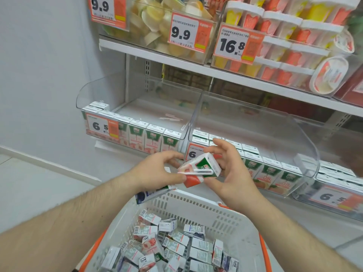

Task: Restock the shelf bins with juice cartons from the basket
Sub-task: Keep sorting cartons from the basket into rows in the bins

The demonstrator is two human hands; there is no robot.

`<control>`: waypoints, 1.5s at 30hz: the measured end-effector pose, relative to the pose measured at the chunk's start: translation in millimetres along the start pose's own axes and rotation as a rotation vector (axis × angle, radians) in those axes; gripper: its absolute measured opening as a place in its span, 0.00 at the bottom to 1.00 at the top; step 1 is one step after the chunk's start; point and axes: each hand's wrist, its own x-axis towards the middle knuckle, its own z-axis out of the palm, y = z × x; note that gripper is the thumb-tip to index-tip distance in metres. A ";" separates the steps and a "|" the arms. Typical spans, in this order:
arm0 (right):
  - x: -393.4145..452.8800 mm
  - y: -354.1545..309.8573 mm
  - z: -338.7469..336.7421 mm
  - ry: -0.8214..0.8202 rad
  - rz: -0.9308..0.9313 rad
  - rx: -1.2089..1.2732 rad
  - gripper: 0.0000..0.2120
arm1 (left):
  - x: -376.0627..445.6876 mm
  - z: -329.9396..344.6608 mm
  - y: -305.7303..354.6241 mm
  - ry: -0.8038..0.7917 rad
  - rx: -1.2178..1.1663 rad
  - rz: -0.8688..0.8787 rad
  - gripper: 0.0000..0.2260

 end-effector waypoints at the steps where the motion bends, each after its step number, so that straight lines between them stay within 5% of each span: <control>1: 1.8 -3.5 0.9 -0.010 -0.005 0.012 0.41 | -1.0 -1.0 -0.6 -0.001 0.029 0.017 0.30; 5: 7.6 -14.7 10.7 0.013 -0.042 0.034 0.41 | -8.4 -3.2 3.1 0.086 0.127 0.095 0.37; 10: 16.6 -27.4 41.0 0.301 -0.001 -0.110 0.33 | -22.3 -6.1 20.3 0.285 0.364 0.086 0.43; 14: 32.1 -42.8 59.5 0.377 0.076 -0.134 0.24 | -21.7 -6.4 22.1 0.439 0.475 0.068 0.25; 16: 40.3 -45.1 62.4 0.298 0.104 -0.082 0.25 | -19.2 -14.5 13.6 0.446 0.381 0.093 0.18; 19: 48.7 -46.5 58.3 0.102 0.039 -0.086 0.33 | -18.5 -40.1 -2.7 0.279 0.015 0.143 0.19; 22: 59.7 -49.5 48.4 -0.039 -0.061 -0.209 0.37 | -17.6 -64.0 -11.5 0.143 -0.074 0.237 0.17; 26: 81.9 -63.0 54.0 -0.202 -0.173 -0.371 0.28 | -10.5 -79.4 -17.7 0.129 -0.093 0.253 0.18; 30: 118.2 -70.4 70.0 -0.162 -0.109 -0.171 0.08 | -2.0 -94.2 -26.1 0.293 -0.192 0.189 0.15; 35: 190.0 -79.3 84.6 -0.103 0.130 0.020 0.05 | 11.9 -117.9 -50.7 0.681 -0.610 -0.263 0.06; 40: 252.0 -65.1 116.6 -0.150 0.225 0.013 0.07 | 19.5 -121.0 -72.2 0.680 -0.886 -0.516 0.07; 45: 288.3 -42.4 158.1 -0.253 0.238 -0.200 0.11 | 33.5 -120.8 -76.2 0.687 -1.012 -0.510 0.16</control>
